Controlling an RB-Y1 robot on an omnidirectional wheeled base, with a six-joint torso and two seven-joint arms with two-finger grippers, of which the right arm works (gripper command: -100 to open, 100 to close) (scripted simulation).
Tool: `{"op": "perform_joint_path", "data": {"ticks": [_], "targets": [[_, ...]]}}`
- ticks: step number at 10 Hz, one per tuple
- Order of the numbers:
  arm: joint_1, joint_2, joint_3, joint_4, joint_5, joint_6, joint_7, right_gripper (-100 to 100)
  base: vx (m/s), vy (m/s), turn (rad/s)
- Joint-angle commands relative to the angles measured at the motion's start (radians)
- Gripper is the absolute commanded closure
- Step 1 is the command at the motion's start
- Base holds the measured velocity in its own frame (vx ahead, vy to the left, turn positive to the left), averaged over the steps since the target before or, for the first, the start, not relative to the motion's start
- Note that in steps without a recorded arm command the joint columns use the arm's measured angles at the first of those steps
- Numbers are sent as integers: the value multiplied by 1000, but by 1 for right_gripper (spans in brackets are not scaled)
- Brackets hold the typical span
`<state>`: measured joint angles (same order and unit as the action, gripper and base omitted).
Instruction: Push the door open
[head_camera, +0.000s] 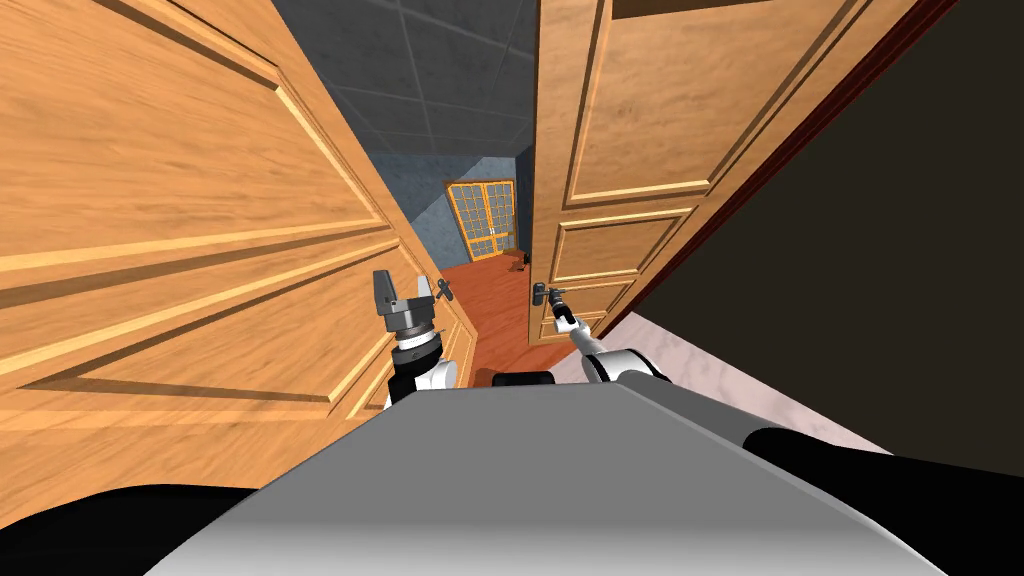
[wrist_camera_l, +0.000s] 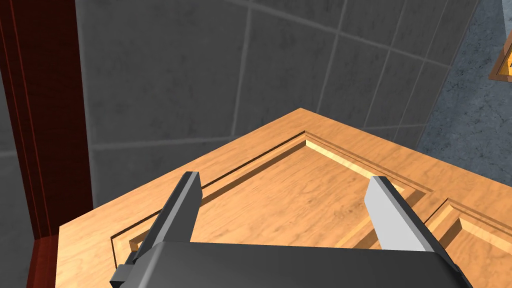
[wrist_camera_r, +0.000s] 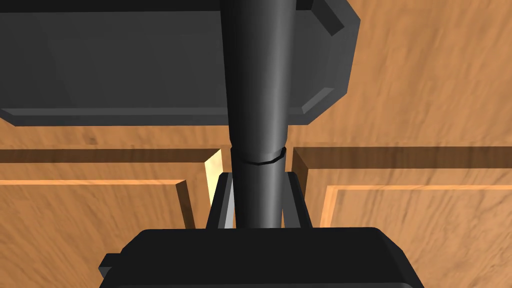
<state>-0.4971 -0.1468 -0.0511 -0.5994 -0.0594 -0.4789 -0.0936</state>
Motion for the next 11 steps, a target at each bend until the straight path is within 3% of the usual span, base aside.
{"op": "perform_joint_path", "data": {"ticks": [1,7,11], "targets": [[-26,-10,-10,37,-4,-22,1,100,100,93,-37],[-20,-28,-60,42,-21,-21,21,100,154,119,-55],[-19,-22,-86,37,-11,-20,42,100,155,11,-108]]}}
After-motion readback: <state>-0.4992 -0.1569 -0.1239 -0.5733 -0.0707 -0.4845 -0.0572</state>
